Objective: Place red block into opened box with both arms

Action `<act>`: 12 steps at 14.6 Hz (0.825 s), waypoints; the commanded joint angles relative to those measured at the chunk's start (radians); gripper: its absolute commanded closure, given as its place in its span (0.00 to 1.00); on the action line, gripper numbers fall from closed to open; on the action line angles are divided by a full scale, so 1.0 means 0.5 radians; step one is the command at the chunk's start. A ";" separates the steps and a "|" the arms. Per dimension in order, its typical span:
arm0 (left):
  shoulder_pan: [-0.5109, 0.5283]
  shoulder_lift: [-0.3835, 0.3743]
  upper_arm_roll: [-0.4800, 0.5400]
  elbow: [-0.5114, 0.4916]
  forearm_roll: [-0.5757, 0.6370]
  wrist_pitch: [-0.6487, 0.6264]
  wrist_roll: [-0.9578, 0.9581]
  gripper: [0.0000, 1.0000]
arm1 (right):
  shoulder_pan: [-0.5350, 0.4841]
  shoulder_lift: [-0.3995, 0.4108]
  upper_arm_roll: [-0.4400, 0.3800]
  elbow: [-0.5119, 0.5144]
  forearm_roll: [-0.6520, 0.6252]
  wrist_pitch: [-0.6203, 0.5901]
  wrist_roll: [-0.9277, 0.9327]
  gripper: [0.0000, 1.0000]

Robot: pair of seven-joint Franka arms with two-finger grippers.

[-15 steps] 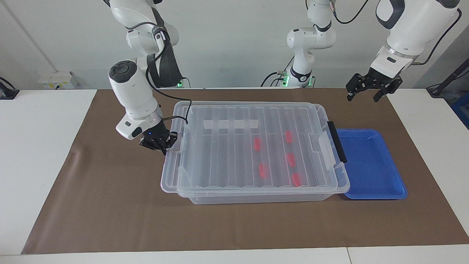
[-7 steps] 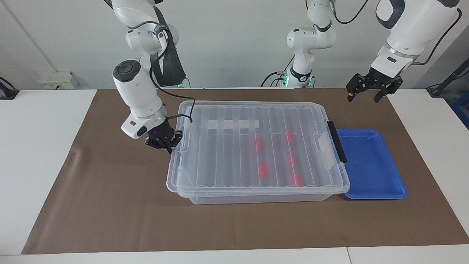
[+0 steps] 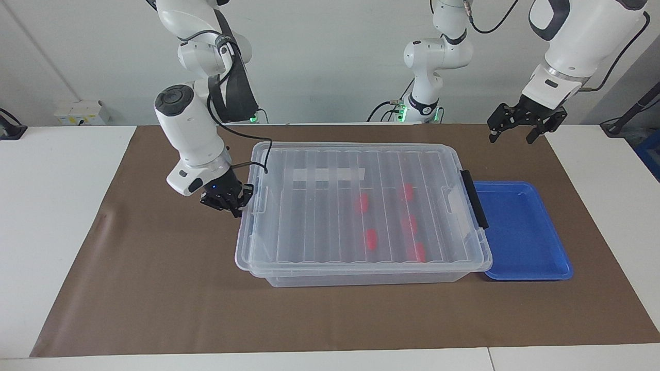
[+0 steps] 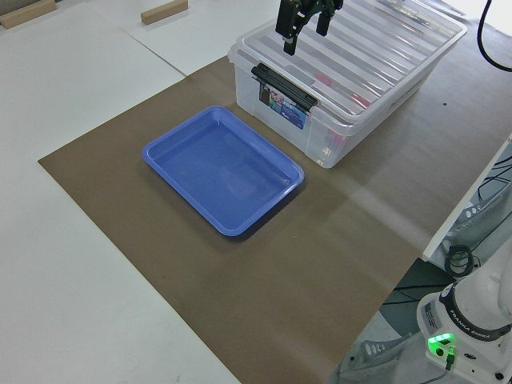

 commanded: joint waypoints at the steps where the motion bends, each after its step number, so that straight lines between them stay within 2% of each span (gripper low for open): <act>1: 0.006 -0.023 0.002 0.001 -0.034 0.013 0.020 0.00 | -0.072 -0.077 -0.002 0.006 -0.183 -0.044 0.082 0.00; 3: 0.006 -0.023 0.002 -0.002 -0.031 0.013 0.023 0.00 | -0.112 -0.114 -0.005 0.064 -0.300 -0.148 0.141 0.00; 12: 0.006 -0.023 0.002 -0.002 -0.034 0.013 0.020 0.00 | -0.305 -0.366 -0.008 0.346 -0.289 -0.973 0.144 0.00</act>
